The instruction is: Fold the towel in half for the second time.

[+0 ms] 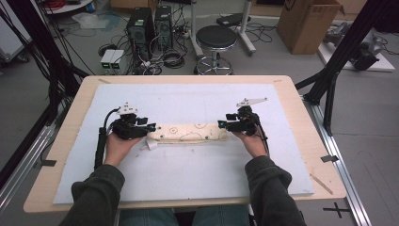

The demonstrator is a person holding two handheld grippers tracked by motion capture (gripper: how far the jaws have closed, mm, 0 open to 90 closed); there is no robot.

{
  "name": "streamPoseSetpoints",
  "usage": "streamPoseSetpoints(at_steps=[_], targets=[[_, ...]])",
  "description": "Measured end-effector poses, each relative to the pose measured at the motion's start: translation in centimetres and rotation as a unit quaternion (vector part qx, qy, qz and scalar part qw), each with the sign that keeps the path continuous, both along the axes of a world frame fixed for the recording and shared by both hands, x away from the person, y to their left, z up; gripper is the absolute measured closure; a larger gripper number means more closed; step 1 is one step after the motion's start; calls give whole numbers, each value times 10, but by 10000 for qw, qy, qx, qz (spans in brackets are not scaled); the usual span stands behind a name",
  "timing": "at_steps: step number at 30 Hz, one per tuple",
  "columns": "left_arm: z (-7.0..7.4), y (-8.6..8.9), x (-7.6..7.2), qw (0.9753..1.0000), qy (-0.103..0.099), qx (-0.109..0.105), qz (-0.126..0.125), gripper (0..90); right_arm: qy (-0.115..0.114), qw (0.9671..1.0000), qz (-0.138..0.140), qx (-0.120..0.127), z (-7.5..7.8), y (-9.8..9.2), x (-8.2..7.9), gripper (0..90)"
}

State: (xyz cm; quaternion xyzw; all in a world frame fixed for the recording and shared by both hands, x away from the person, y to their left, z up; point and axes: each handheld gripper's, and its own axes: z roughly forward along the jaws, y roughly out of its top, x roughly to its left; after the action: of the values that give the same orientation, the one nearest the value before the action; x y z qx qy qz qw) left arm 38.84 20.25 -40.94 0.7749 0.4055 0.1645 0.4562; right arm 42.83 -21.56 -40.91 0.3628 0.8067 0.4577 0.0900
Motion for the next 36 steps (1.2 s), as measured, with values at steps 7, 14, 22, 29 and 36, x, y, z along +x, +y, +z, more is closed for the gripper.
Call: streamPoseSetpoints(at_steps=[7,14,22,29,36], targets=[[-3,-2,-2,9999,67,74,-95,512,62,9999,50,-73,-3,5,0,426],[-2,-1,-5,9999,36,51,-132,504,80,9999,106,-106,-5,9,0,420],[0,1,-9,9999,-8,-27,-164,474,71,10000,64,-29,-2,10,-3,364],[5,3,-14,9997,-70,-101,-205,436,26,9999,38,105,2,8,-6,313],[8,6,-17,9996,-100,-157,-198,403,-12,9999,31,128,7,6,-10,271]])
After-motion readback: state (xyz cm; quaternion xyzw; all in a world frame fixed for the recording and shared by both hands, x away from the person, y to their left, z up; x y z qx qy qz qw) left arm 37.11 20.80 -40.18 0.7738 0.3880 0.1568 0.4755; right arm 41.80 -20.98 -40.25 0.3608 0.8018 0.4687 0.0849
